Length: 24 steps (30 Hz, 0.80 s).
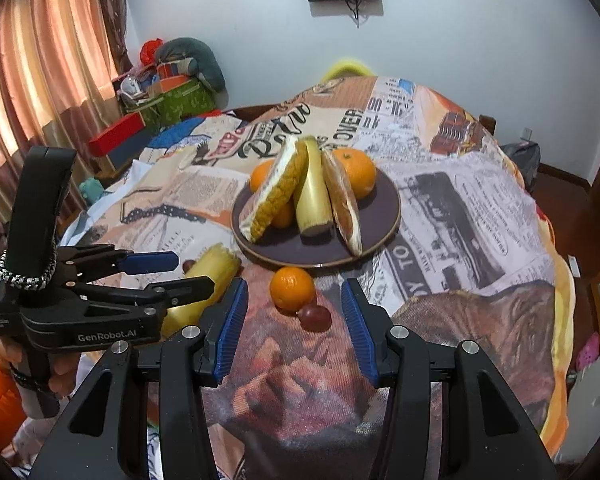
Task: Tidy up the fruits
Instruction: 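Grasp the yellow cob with the left tool while the right tool grasps the small orange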
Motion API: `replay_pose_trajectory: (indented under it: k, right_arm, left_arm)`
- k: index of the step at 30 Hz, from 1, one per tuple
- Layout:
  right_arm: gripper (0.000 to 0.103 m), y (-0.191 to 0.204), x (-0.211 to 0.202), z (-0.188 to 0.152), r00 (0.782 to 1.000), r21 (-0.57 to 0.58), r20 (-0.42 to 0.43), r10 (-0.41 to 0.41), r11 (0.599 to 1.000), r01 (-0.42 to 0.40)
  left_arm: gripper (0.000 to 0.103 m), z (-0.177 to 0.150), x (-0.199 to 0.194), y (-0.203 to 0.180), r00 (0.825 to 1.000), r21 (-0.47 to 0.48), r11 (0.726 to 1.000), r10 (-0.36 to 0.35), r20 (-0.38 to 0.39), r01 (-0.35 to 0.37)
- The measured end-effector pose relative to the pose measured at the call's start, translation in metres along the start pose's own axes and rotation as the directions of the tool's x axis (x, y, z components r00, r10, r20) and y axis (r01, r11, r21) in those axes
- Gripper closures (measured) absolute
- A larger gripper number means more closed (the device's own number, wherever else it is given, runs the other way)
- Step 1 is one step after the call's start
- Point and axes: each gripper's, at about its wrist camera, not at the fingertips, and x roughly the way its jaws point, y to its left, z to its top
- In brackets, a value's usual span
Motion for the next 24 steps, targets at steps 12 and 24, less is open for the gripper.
replay_pose_trajectory:
  k: [12, 24]
  right_arm:
    - [0.058, -0.003, 0.024, -0.005, 0.998, 0.006, -0.058, 0.021, 1.000, -0.021]
    - [0.058, 0.001, 0.048, -0.004, 0.994, -0.010, -0.093, 0.061, 0.998, -0.062]
  left_arm:
    - [0.061, 0.013, 0.021, -0.002, 0.999, 0.041, 0.999, 0.032, -0.004, -0.032]
    - [0.065, 0.026, 0.040, 0.000, 1.000, 0.075, 0.997, 0.018, -0.022, -0.016]
